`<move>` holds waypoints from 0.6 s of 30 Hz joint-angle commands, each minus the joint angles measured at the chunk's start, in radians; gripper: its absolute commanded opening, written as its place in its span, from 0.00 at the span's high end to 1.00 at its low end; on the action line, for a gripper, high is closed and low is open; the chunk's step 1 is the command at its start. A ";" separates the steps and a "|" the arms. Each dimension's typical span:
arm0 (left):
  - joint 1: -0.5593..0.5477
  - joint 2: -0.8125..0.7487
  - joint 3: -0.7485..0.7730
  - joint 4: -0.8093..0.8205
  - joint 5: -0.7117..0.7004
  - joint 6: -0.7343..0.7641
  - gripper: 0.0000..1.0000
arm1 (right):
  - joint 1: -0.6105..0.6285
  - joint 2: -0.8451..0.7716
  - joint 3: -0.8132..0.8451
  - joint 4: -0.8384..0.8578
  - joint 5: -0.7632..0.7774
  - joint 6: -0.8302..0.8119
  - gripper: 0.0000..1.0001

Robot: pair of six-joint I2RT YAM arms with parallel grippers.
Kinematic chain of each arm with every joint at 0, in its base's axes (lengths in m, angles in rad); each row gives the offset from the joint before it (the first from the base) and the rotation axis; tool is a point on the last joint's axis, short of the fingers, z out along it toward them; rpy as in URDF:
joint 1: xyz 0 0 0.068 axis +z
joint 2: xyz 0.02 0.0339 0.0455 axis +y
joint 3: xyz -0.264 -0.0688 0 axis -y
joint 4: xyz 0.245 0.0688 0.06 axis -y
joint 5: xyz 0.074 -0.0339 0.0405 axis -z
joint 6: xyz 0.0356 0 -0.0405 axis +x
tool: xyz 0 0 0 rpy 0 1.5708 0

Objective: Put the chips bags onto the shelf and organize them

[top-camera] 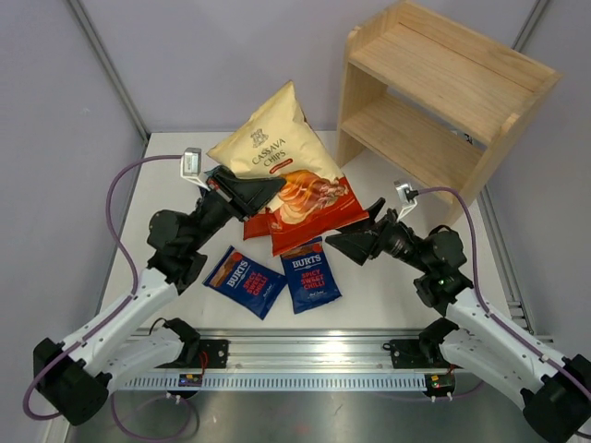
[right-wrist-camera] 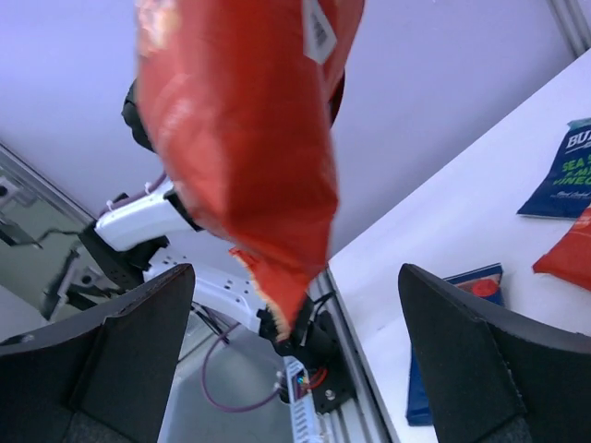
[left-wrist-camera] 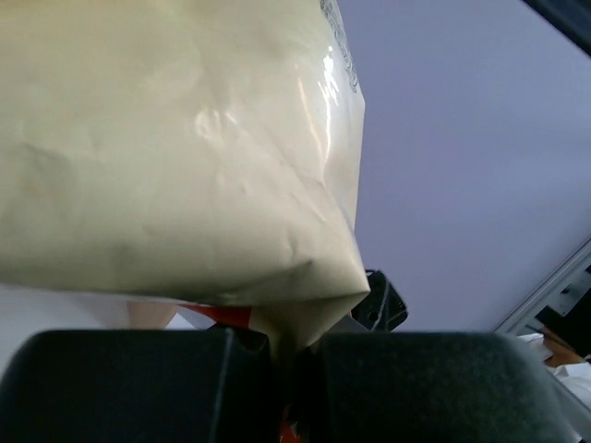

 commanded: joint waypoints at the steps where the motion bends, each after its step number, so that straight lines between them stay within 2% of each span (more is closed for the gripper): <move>1: 0.000 0.067 0.057 0.244 -0.041 -0.127 1.00 | 0.002 0.039 -0.005 0.215 0.042 0.161 0.01; 4: -0.009 0.160 0.125 0.288 0.066 -0.185 1.00 | 0.002 0.067 0.017 0.276 0.004 0.188 0.03; 5: -0.017 0.196 0.136 0.291 0.081 -0.204 1.00 | 0.002 0.069 0.018 0.301 0.011 0.196 0.06; 11: -0.026 0.248 0.159 0.264 0.142 -0.227 1.00 | 0.002 0.043 -0.005 0.333 0.132 0.196 0.16; 15: -0.028 0.303 0.189 0.285 0.219 -0.262 1.00 | 0.002 0.044 -0.026 0.307 0.228 0.197 0.41; 16: -0.025 0.311 0.198 0.278 0.245 -0.264 0.96 | 0.002 0.047 -0.026 0.312 0.226 0.196 0.54; 18: -0.017 0.319 0.248 0.190 0.274 -0.227 0.90 | 0.002 0.055 -0.038 0.319 0.222 0.178 0.65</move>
